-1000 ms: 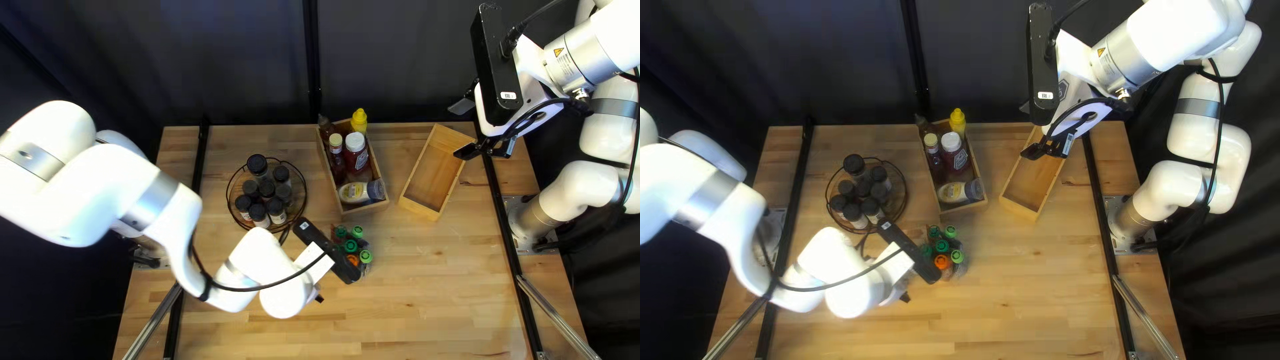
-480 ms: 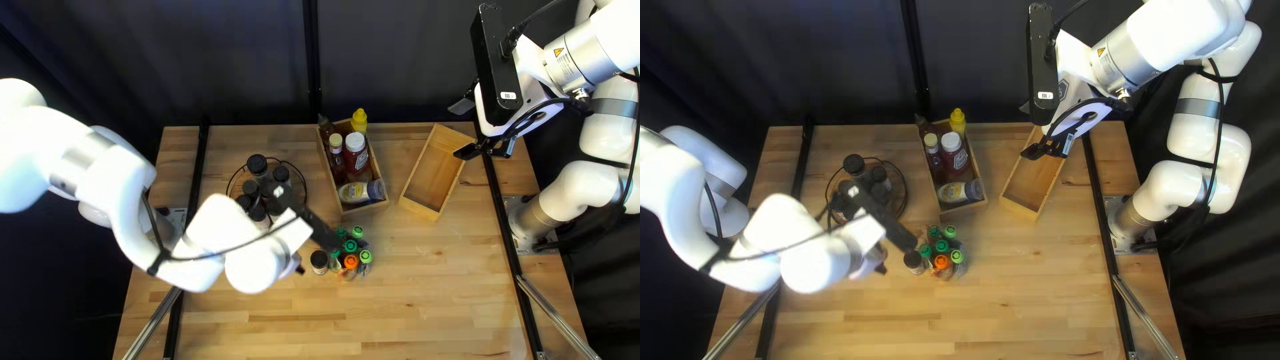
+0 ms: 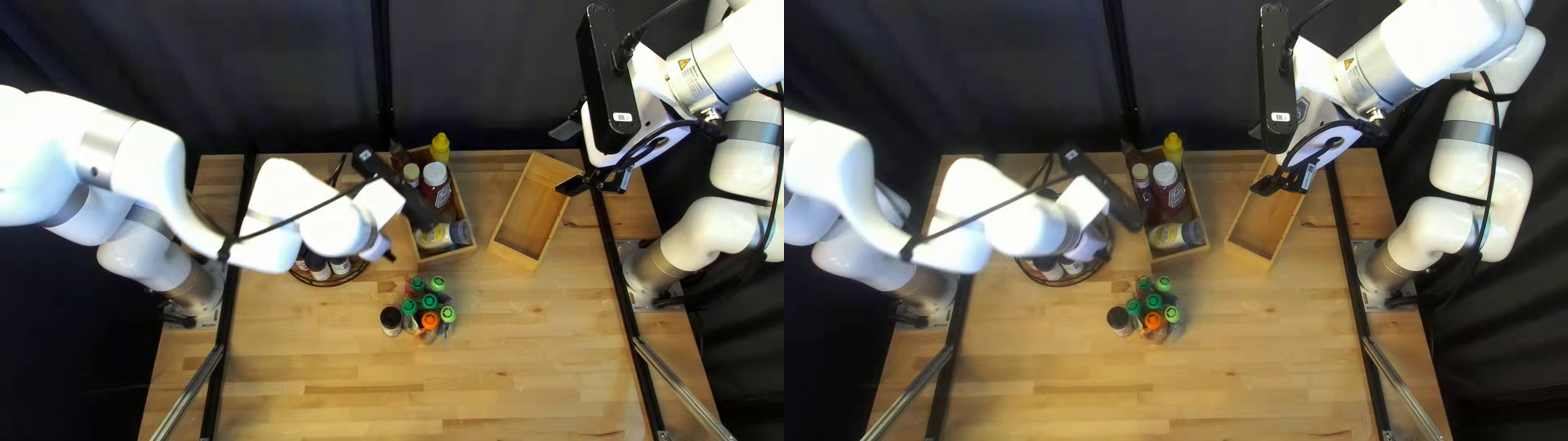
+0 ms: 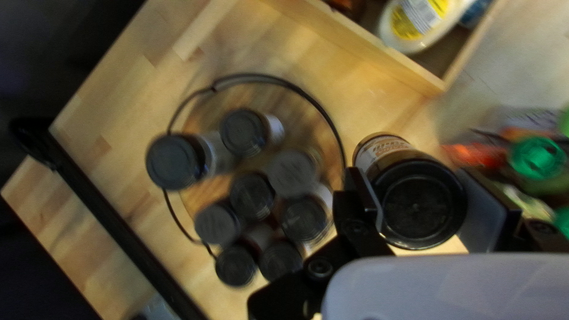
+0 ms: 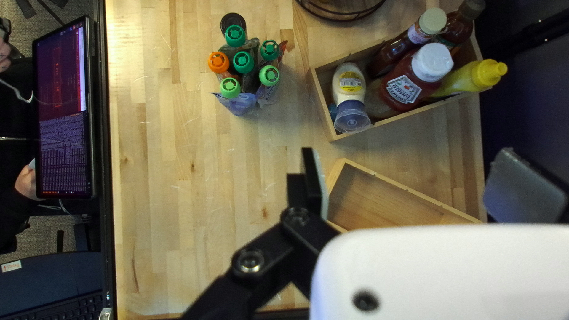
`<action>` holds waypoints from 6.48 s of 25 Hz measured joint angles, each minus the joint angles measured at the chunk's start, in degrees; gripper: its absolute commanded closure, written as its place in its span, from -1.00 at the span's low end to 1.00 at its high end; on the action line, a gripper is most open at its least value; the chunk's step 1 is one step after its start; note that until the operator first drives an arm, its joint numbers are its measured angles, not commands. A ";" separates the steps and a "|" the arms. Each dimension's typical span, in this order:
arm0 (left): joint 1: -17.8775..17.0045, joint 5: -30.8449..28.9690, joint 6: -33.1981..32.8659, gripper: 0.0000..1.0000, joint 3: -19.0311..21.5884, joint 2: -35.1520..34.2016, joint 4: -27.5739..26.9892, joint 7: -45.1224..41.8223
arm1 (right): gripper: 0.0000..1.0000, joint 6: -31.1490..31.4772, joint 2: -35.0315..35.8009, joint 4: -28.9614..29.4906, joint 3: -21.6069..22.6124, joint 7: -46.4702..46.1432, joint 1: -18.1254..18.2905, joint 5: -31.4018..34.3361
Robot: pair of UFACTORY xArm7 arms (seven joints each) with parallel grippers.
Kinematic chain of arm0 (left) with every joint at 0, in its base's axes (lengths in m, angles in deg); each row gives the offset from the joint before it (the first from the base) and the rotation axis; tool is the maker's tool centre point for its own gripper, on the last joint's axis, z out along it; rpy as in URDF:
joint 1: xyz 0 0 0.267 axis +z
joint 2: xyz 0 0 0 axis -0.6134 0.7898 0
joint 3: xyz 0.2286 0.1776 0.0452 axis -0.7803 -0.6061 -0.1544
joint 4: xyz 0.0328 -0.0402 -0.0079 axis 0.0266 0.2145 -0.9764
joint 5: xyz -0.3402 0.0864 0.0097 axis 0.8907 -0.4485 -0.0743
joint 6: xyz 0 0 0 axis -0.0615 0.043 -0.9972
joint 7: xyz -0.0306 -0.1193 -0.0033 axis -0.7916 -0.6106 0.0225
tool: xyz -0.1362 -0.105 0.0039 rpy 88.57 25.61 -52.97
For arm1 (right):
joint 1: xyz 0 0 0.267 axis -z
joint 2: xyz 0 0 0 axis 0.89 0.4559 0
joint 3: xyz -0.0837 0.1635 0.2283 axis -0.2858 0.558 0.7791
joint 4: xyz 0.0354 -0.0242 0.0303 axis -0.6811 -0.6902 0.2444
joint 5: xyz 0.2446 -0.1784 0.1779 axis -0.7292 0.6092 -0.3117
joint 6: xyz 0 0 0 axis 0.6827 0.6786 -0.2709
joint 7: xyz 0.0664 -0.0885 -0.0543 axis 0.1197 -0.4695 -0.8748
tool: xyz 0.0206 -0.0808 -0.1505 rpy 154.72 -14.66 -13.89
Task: Separate condiments, baby food and spices and place it in 3 different racks/containers
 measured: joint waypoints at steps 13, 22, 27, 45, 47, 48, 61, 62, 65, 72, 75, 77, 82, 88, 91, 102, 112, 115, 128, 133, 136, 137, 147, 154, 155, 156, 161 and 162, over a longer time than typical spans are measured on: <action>2.61 -0.04 -3.50 1.00 -3.47 6.04 2.70 2.86 | -1.00 0.00 0.00 0.00 0.00 0.00 0.00 0.00; 2.71 1.85 -3.23 0.95 -3.83 6.98 3.01 3.58 | -1.00 0.00 0.00 0.00 0.00 0.00 0.00 0.00; 2.91 2.57 -3.53 0.82 -4.16 7.91 2.84 4.09 | -1.00 0.00 0.00 0.00 0.00 0.00 0.00 0.00; 3.03 4.53 -4.36 -1.00 -4.51 9.40 2.20 5.88 | -1.00 0.00 0.00 0.00 0.00 0.00 0.00 0.00; 2.89 4.69 -3.91 -1.00 -4.37 9.07 1.99 6.14 | -1.00 0.00 0.00 0.00 0.00 0.00 0.00 0.00; 2.84 4.72 -3.73 -1.00 -4.32 8.91 1.92 6.24 | -1.00 0.00 0.00 0.00 0.00 0.00 0.00 0.00; 0.58 8.34 -0.95 -1.00 -2.63 5.64 -0.19 10.81 | -1.00 0.00 0.00 0.00 0.00 0.00 0.00 0.00; 0.11 9.21 -0.87 -1.00 -2.40 5.11 -0.32 12.24 | -1.00 0.00 0.00 0.00 0.00 0.00 0.00 0.00; -1.50 11.89 -1.29 -1.00 -1.93 3.42 -0.22 18.50 | -1.00 0.00 0.00 0.00 0.00 0.00 0.00 0.00; -7.91 20.65 -5.11 -1.00 -0.46 2.20 0.90 39.15 | -1.00 0.00 0.00 0.00 0.00 0.00 0.00 0.00; -10.21 23.29 -6.85 -1.00 0.91 4.38 0.28 42.64 | -1.00 0.00 0.00 0.00 0.00 0.00 0.00 0.00; -11.35 24.03 -7.94 -1.00 1.89 5.82 -0.08 43.04 | -1.00 0.00 0.00 0.00 0.00 0.00 0.00 0.00; -12.42 23.01 -12.42 -1.00 3.07 8.52 0.82 41.24 | -1.00 0.00 0.00 0.00 0.00 0.00 0.00 0.00; -12.01 19.54 -19.13 -1.00 2.72 11.15 3.25 37.69 | -1.00 0.00 0.00 0.00 0.00 0.00 0.00 0.00; -11.56 17.95 -21.70 -1.00 2.24 12.11 4.30 36.16 | -1.00 0.00 0.00 0.00 0.00 0.00 0.00 0.00; -10.03 16.29 -27.67 -0.05 0.58 16.71 5.39 33.99 | -1.00 0.00 0.00 0.00 0.00 0.00 0.00 0.00; -10.07 18.36 -23.07 1.00 0.82 16.79 3.28 34.38 | -1.00 0.00 0.00 0.00 0.00 0.00 0.00 0.00; -10.39 20.65 -18.17 1.00 1.32 15.84 1.51 35.66 | -1.00 0.00 0.00 0.00 0.00 0.00 0.00 0.00; -12.39 22.80 7.82 1.00 5.09 -3.82 4.84 29.34 | -1.00 0.00 0.00 0.00 0.00 0.00 0.00 0.00; -11.44 22.10 15.64 1.00 4.98 -10.71 7.04 28.76 | -1.00 0.00 0.00 0.00 0.00 0.00 0.00 0.00; -10.40 20.76 21.17 1.00 4.69 -15.59 8.05 29.13 | -1.00 0.00 0.00 0.00 0.00 0.00 0.00 0.00; -9.98 20.18 23.11 1.00 4.59 -17.22 8.29 29.26 | -1.00 0.00 0.00 0.00 0.00 0.00 0.00 0.00; -5.14 12.18 29.37 1.00 0.27 -26.97 14.21 33.67 | -1.00 0.00 0.00 0.00 0.00 0.00 0.00 0.00; -2.82 7.04 23.11 1.00 -4.84 -28.99 19.15 38.25 | -1.00 0.00 0.00 0.00 0.00 0.00 0.00 0.00; -2.53 6.43 22.28 1.00 -5.41 -29.47 19.85 38.76 | -1.00 0.00 0.00 0.00 0.00 0.00 0.00 0.00; -2.32 6.01 21.68 1.00 -5.80 -29.86 20.38 39.08 | -1.00 0.00 0.00 0.00 0.00 0.00 0.00 0.00; -1.12 4.01 18.36 1.00 -7.94 -31.92 23.60 40.42 | -1.00 0.00 0.00 0.00 0.00 0.00 0.00 0.00; -0.90 3.67 17.64 1.00 -8.41 -32.21 24.15 40.66 | -1.00 0.00 0.00 0.00 0.00 0.00 0.00 0.00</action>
